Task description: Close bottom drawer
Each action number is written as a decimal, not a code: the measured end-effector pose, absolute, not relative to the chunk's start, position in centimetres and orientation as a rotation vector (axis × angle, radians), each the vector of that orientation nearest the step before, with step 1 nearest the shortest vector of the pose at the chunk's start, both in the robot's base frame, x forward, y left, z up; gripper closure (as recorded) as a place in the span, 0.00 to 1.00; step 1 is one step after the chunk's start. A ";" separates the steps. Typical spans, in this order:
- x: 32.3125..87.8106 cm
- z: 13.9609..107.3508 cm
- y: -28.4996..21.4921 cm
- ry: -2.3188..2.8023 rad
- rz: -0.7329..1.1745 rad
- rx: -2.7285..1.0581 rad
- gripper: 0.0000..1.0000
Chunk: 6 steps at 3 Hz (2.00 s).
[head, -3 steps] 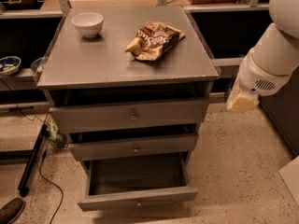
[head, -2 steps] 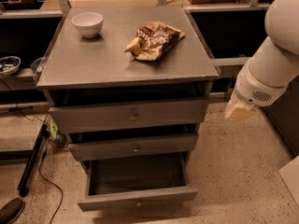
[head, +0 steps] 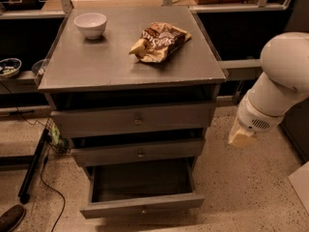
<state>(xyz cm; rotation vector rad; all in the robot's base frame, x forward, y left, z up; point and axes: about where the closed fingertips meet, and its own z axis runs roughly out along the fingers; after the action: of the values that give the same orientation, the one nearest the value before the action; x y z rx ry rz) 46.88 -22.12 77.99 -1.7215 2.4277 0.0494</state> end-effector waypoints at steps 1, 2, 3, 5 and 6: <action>46.4 75.7 -22.1 2.467 0.084 -1.729 1.00; 46.4 75.7 -22.1 2.467 0.085 -1.729 1.00; 45.5 73.8 -21.8 2.477 0.124 -1.747 1.00; 43.9 69.2 -22.0 2.528 0.219 -1.749 1.00; 43.5 66.5 -22.0 2.556 0.285 -1.756 1.00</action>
Offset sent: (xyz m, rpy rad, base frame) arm -0.0042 0.0001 -0.0207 -0.0020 0.0386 -0.0075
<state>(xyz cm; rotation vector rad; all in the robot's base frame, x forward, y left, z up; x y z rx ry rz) 43.46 -21.97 66.50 -1.7559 2.5559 0.2854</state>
